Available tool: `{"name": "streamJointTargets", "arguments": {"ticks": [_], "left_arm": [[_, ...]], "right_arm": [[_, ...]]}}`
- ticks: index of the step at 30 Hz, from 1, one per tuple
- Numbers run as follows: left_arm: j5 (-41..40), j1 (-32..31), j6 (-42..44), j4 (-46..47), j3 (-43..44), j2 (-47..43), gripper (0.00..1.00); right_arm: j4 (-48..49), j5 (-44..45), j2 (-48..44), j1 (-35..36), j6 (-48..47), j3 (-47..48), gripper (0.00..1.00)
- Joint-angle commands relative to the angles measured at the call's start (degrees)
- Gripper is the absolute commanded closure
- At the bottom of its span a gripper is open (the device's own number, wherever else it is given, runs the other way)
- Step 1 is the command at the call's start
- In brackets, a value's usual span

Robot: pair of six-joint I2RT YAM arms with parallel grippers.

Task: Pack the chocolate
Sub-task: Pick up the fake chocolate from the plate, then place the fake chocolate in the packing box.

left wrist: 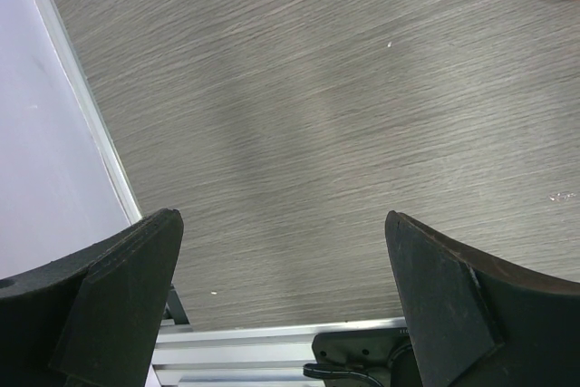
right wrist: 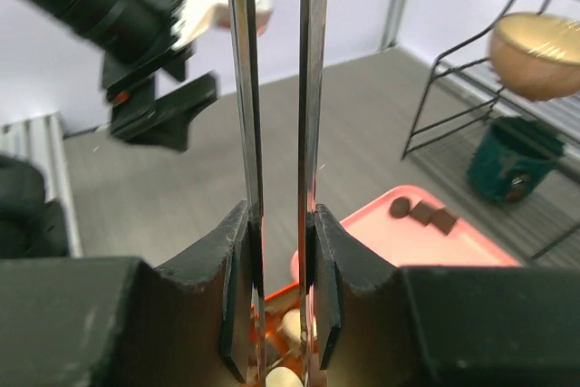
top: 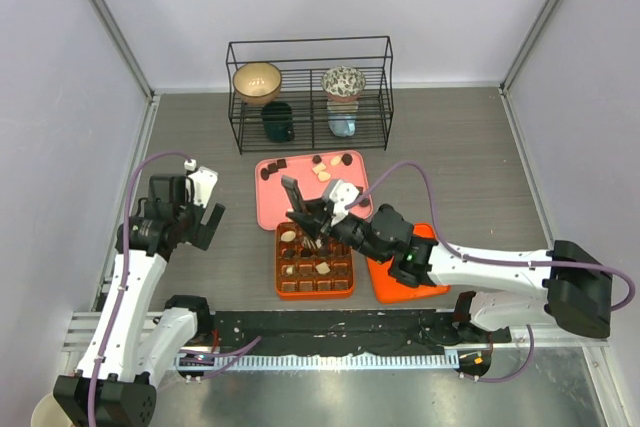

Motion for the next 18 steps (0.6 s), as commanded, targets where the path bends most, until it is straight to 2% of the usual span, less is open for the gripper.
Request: {"name": "streamJointTargets", "arguments": {"ticks": [1,13,18], "left_arm": [[1.0,0.0,-0.9,-0.2,1.3,-1.1,0.00],[0.8,0.0,-0.8,-1.8,2.4,-2.8,0.00],[1.0,-0.1,-0.9,-1.8,2.4,-2.7,0.00]], "right_arm": [[-2.6,2.6,-2.2,2.8,1.5,-1.5,0.96],[7.0,0.9,5.4,4.9,4.3,-1.5,0.94],[8.5,0.3,6.8,5.2,6.0,-0.8,0.89]]}}
